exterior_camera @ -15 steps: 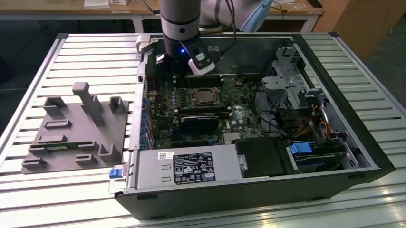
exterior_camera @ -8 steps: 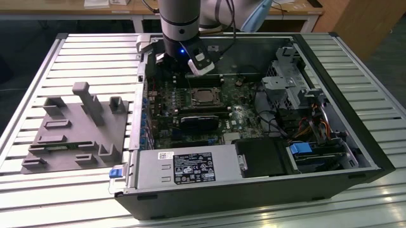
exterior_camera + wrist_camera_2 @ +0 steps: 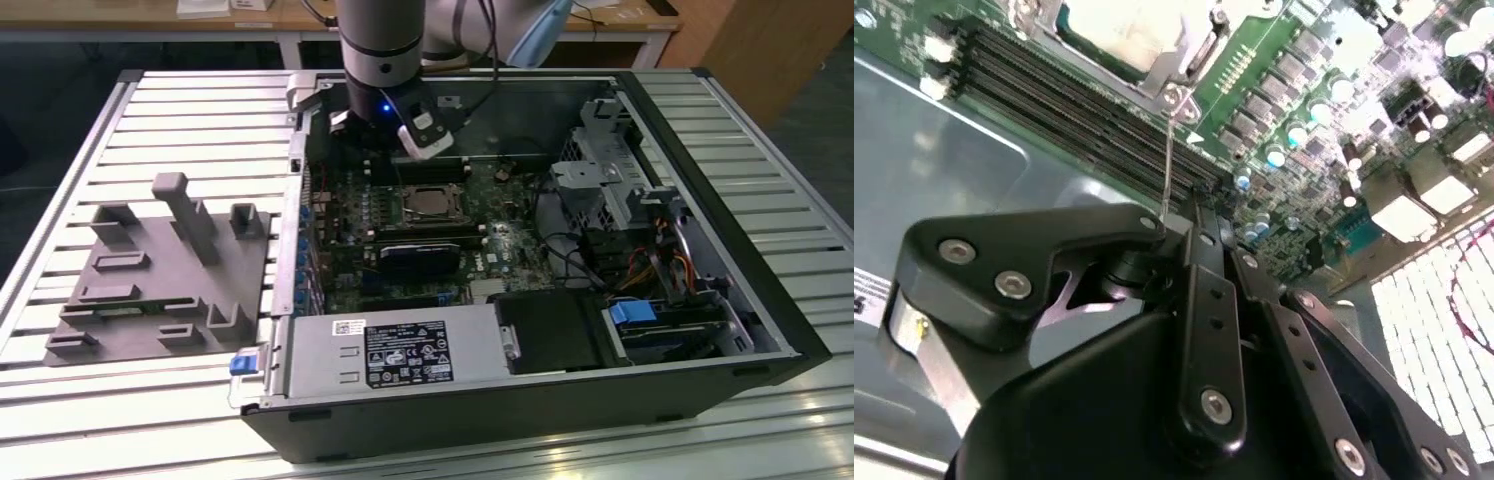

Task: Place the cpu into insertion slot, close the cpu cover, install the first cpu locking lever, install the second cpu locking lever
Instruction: 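Install the first cpu locking lever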

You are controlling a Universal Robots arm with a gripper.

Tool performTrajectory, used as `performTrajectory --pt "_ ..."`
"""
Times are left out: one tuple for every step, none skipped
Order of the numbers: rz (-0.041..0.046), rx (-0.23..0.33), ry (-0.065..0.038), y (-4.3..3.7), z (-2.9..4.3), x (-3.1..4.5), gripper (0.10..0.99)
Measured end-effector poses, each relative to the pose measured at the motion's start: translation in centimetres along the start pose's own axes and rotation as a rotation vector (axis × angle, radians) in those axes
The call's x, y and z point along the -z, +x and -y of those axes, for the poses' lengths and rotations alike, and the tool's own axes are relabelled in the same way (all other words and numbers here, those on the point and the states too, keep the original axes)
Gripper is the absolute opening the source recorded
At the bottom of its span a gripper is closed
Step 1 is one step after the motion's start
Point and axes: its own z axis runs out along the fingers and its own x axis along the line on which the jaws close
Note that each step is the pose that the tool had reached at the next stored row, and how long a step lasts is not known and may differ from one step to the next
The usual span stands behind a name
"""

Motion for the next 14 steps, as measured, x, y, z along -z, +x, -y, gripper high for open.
performTrajectory --pt "-0.0008 0.000 0.000 -0.27 0.01 -0.01 0.102" --pt "-0.0020 -0.001 0.000 -0.58 0.02 -0.02 0.102" --pt "-0.0033 -0.001 0.000 -0.92 0.03 -0.03 0.102" --pt "-0.0049 -0.001 0.000 -1.29 0.04 -0.05 0.102" --pt "-0.0063 -0.002 0.000 -1.65 0.05 -0.07 0.102" --pt "-0.0077 -0.002 0.000 -2.02 0.06 -0.09 0.102" --pt "-0.0091 -0.003 0.000 -2.41 0.07 -0.11 0.102" --pt "-0.0106 -0.003 0.000 -2.78 0.08 -0.12 0.102" --pt "-0.0120 -0.003 0.000 -3.15 0.09 -0.13 0.102" --pt "-0.0134 -0.004 0.000 -3.52 0.10 -0.14 0.102" --pt "-0.0148 -0.004 0.000 -3.88 0.11 -0.15 0.102" --pt "-0.0163 -0.005 0.000 -4.24 0.12 -0.17 0.102" --pt "-0.0174 -0.005 0.000 -4.51 0.13 -0.17 0.102" --pt "-0.0177 -0.005 0.000 -4.62 0.13 -0.17 0.102"
